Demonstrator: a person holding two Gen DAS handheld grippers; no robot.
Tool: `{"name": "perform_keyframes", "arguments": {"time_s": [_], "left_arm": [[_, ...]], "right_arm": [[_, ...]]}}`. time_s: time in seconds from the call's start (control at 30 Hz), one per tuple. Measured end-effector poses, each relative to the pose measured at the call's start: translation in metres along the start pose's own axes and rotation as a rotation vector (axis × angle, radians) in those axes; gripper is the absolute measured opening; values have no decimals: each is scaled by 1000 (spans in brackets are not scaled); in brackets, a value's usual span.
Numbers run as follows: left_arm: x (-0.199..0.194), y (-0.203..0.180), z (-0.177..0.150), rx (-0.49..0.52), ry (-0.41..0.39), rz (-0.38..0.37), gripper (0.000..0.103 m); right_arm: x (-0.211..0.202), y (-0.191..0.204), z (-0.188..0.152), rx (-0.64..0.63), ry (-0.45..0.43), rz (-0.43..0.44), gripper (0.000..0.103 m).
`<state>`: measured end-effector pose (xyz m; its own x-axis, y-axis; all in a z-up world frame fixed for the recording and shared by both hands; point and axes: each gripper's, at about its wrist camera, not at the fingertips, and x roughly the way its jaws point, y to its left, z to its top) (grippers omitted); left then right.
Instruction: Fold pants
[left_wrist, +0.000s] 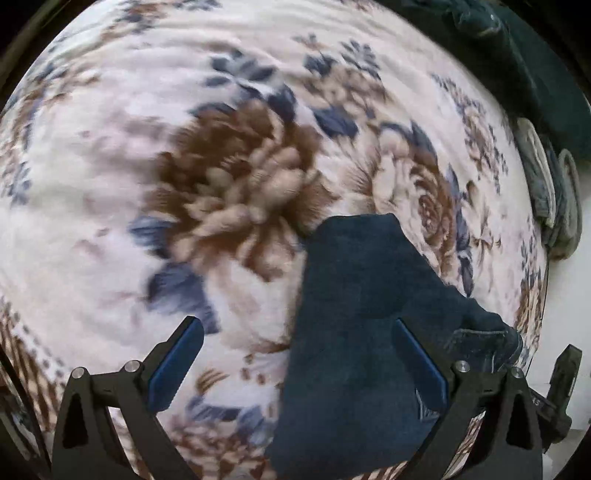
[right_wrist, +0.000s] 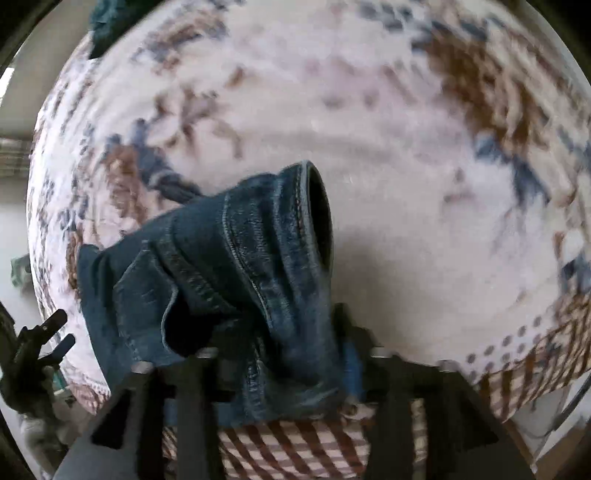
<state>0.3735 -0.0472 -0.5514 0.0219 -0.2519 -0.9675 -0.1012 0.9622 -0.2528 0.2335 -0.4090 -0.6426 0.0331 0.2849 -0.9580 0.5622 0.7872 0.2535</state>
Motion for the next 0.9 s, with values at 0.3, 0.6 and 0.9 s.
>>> {"name": "perform_keyframes", "arguments": {"time_s": [0.3,0.6,0.9], "left_arm": [[59,5,42,-142,111,-198,97],[74,40,56,-272,101,-303,23],[16,-5,46,-74,30,-242,64]], "right_arm": [[-7,-15,-11,157,-48,157,77],[51,-50,-11,345,17,190,64],[-23,-18,6,190,-41,224,75]]}}
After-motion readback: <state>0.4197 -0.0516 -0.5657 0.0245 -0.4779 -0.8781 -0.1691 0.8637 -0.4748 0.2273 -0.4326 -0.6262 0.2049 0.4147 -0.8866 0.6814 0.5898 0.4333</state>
